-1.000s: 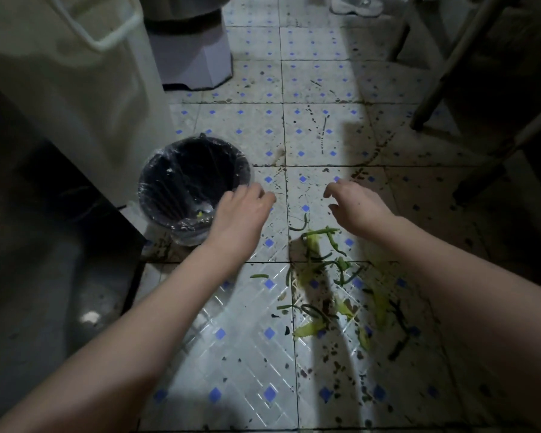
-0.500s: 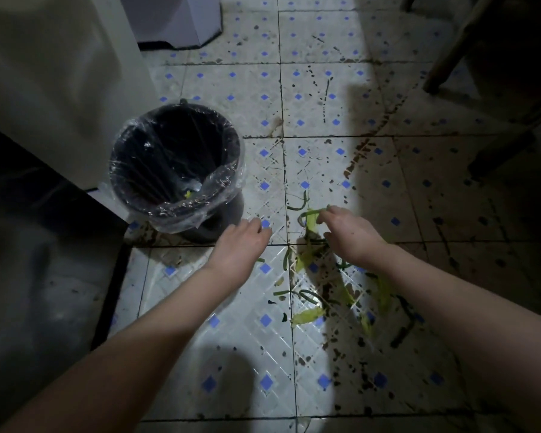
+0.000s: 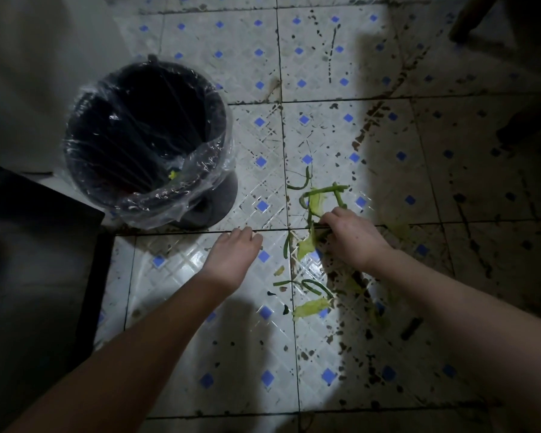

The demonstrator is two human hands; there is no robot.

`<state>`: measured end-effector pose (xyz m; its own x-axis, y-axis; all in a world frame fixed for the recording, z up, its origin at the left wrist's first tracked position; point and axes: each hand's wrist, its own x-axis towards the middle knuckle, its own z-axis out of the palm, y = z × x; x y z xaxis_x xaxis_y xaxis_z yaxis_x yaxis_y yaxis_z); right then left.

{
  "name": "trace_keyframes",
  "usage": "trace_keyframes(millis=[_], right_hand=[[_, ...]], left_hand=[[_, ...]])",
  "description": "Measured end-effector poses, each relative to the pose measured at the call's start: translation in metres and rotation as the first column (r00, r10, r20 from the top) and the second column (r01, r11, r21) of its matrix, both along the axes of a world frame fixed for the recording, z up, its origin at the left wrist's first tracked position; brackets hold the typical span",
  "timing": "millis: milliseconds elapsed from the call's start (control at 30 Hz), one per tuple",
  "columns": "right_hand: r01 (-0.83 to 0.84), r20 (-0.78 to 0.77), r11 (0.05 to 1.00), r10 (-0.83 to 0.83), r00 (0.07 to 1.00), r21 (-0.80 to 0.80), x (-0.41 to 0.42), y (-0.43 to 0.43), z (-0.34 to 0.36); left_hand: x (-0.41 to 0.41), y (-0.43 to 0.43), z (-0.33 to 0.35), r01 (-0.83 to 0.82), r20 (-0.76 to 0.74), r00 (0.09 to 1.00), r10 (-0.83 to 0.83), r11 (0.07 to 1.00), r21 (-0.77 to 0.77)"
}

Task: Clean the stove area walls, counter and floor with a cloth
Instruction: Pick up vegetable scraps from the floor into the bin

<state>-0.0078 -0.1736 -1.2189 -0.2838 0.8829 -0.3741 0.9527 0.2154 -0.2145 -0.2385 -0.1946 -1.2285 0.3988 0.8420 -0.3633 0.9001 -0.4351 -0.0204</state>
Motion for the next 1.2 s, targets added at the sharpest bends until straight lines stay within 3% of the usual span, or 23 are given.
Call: trace_keyframes(millis=[300, 633, 933, 1200], right_hand=[[0.035, -0.019, 0.999, -0.035, 0.999, -0.029, 0.007, 0.002, 0.004], [0.084, -0.018, 0.996, -0.084, 0.996, -0.022, 0.025, -0.003, 0.008], [0.210, -0.082, 0.976, -0.213, 0.974, -0.051, 0.040, -0.012, 0.002], [0.186, -0.048, 0.981, -0.189, 0.981, -0.057, 0.039, -0.016, 0.000]], left_hand=[[0.009, 0.006, -0.007, -0.040, -0.005, 0.999, 0.039, 0.998, -0.051], [0.047, 0.012, -0.003, 0.133, 0.119, 0.984, -0.135, 0.991, 0.026], [0.053, 0.014, -0.005, 0.134, 0.057, 0.990, -0.133, 0.991, -0.027], [0.048, 0.012, -0.003, 0.126, 0.003, 0.992, -0.126, 0.992, -0.027]])
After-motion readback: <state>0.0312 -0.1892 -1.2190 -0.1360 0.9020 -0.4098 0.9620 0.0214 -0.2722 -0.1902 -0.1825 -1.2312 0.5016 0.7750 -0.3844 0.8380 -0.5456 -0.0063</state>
